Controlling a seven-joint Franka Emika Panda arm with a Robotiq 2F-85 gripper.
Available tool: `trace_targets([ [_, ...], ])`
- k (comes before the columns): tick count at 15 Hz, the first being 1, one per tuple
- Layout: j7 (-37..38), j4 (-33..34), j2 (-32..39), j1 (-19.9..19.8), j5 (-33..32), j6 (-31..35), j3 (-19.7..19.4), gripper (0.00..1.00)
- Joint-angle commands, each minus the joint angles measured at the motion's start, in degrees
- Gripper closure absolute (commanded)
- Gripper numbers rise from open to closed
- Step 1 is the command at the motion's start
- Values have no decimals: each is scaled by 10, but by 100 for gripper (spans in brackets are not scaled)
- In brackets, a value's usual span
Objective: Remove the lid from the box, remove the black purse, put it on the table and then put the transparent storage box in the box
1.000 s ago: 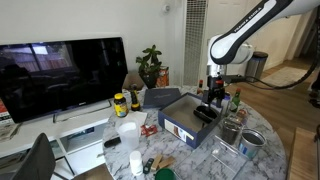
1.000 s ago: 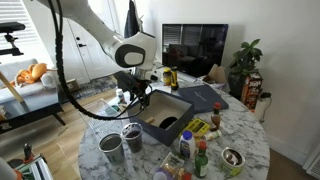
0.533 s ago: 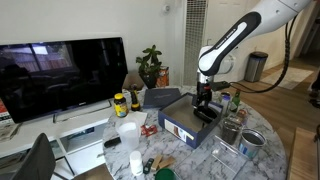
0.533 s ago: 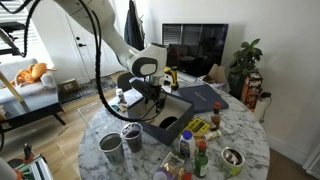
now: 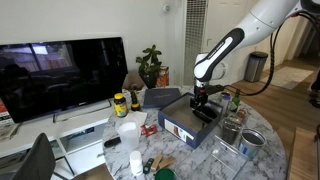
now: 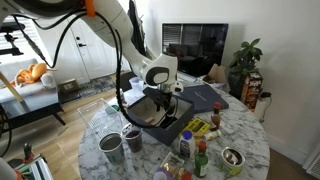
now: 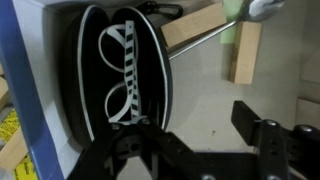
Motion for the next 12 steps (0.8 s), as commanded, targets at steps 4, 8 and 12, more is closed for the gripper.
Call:
trace_targets([
  [4, 6, 37, 53, -13, -15, 4, 6, 77],
  [8, 15, 30, 35, -9, -14, -5, 7, 100],
  [12, 34, 4, -11, 5, -19, -27, 7, 99],
])
